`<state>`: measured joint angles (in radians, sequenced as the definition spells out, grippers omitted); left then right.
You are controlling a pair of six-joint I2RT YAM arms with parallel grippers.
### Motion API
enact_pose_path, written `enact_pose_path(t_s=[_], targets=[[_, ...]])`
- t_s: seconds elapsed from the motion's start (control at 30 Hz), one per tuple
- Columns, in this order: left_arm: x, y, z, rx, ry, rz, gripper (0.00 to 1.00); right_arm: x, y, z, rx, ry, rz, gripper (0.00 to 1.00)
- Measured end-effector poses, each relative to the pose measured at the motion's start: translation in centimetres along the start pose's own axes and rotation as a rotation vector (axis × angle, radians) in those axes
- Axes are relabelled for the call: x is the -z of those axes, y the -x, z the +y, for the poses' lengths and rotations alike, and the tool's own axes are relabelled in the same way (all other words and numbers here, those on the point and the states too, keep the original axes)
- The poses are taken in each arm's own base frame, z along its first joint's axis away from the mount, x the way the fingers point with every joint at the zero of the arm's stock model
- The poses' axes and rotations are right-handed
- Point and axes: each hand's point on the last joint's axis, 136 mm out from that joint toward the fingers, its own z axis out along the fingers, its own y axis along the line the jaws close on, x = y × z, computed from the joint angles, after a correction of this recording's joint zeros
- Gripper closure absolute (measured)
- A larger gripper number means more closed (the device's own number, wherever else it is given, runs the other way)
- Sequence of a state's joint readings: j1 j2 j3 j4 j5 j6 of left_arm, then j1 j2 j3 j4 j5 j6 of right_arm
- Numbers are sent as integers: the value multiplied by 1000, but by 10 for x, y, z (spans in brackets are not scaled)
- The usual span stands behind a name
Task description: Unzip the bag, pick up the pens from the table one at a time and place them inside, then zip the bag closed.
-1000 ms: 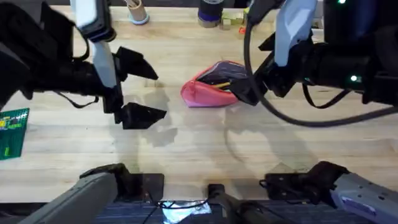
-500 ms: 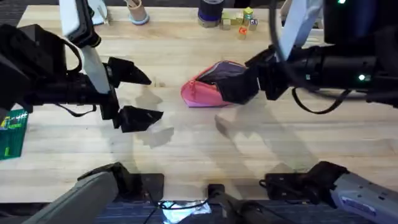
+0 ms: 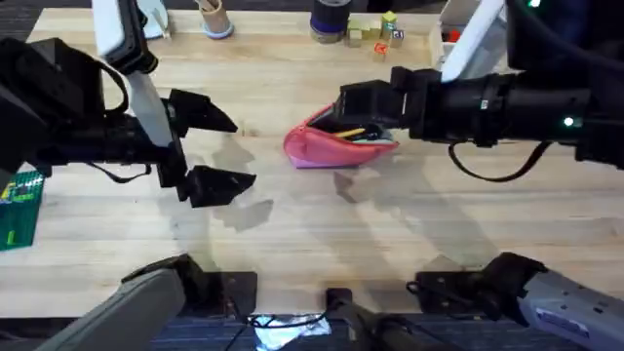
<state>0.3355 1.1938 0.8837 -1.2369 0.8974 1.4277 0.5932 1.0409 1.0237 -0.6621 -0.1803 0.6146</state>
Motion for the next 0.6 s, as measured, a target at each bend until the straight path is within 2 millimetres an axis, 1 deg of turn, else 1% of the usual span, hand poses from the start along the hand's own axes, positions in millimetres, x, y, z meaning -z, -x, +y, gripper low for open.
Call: enact_pose_path(t_s=[0.13, 0.33, 0.53, 0.6], targets=[[0, 0, 0, 0, 0, 0, 6, -5, -7, 5, -21, 7, 28, 5], [0, 0, 0, 0, 0, 0, 6, -30, -28, 18, 6, 6, 115, 4], [0, 0, 0, 0, 0, 0, 5, -49, -39, 18, 6, -64, 130, 4], [0, 0, 0, 0, 0, 0, 5, -55, -41, 21, 22, -83, 114, 4]])
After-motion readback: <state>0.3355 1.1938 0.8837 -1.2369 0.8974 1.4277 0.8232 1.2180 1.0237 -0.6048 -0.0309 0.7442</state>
